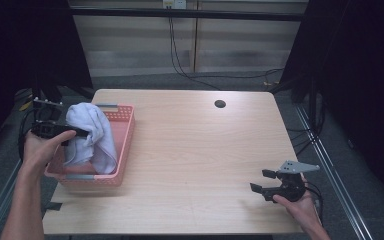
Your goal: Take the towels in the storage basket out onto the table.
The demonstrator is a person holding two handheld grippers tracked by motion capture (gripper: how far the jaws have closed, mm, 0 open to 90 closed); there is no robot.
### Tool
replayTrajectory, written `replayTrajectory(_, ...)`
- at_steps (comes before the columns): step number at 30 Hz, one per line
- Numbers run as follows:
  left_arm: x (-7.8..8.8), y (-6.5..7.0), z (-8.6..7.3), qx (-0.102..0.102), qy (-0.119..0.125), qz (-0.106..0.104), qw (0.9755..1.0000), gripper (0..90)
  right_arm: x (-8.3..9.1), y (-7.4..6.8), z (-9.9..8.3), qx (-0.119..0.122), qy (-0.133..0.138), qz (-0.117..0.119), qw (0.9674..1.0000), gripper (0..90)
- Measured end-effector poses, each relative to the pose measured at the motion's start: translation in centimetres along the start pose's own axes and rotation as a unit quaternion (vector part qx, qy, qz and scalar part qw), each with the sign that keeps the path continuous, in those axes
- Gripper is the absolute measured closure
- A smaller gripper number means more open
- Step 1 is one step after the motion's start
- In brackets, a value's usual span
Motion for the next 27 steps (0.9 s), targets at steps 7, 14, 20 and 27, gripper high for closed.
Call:
replayTrajectory(7, 1.2, -0.2, 0.3, -0.003, 0.016, -0.003, 0.9999, 43.7, 0.1, 0.1, 0.1, -0.003, 0.005, -0.003, 1.0, 22.8)
replayTrajectory(14, 2.5, -0.1, 1.2, 0.01, 0.047, -0.016, 0.9987, 43.8, 0.2, 0.1, 0.3, -0.003, 0.012, -0.005, 0.9999, 22.5)
replayTrajectory(20, 3.7, 0.6, 2.2, -0.002, 0.061, -0.019, 0.9979, 43.8, 0.4, 0.2, 0.2, -0.002, 0.012, -0.008, 0.9999, 22.4)
replayTrajectory(27, 5.1, 1.7, 3.2, -0.014, 0.078, -0.021, 0.9966, 43.7, 0.5, 0.1, 0.2, -0.003, 0.015, -0.006, 0.9999, 22.4)
Point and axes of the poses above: each handheld gripper's, and its own axes: x roughly backward along the jaws, z roughly out of its top, y roughly to its right, the point moved 8 cm from there along -x, roughly forward along the jaws, and after that the axes turned 8 degrees about x, right-handed, at the moved point
